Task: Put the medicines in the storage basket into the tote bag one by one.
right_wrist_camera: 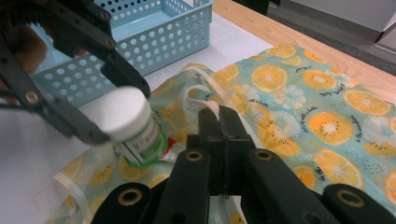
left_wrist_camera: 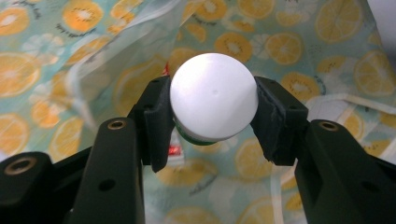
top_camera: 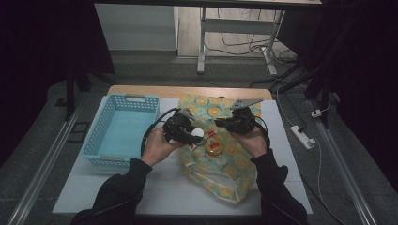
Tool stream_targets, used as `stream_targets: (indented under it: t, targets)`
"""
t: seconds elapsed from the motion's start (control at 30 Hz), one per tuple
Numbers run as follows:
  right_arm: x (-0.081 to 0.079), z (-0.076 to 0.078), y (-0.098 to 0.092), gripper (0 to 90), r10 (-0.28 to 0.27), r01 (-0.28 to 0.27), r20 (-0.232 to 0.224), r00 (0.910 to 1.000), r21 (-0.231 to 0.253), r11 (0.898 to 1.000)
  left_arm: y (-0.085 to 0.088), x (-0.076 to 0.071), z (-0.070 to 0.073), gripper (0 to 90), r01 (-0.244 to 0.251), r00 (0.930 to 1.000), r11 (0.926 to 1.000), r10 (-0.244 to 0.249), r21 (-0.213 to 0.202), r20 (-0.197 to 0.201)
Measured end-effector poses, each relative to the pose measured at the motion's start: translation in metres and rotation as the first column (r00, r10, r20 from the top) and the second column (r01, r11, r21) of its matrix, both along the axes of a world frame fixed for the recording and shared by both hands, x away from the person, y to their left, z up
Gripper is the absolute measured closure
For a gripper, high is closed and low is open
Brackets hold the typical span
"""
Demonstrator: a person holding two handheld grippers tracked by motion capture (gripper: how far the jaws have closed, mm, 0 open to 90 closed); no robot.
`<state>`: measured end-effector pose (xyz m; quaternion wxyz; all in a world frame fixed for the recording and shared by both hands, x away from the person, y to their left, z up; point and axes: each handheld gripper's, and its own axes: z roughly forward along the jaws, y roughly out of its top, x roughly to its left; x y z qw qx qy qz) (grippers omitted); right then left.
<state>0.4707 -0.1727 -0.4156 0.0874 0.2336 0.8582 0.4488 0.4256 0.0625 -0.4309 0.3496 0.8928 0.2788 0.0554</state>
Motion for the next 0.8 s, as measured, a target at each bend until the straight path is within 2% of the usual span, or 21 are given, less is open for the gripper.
stream_targets:
  t: [0.4, 0.8]
  targets:
    - [0.0, 0.0, 0.0, 90.0, -0.002, 0.002, 0.005, 1.0, 0.004, 1.0, -0.041, 0.013, -0.012, 50.5, 0.029, 0.9994, 0.9987, -0.03, 0.042, 0.015]
    - [0.001, 0.0, -0.001, 90.0, -0.008, 0.008, 0.006, 1.0, 0.001, 1.0, -0.063, 0.028, -0.027, 50.4, 0.02, 0.9998, 0.9985, -0.02, 0.051, 0.001]
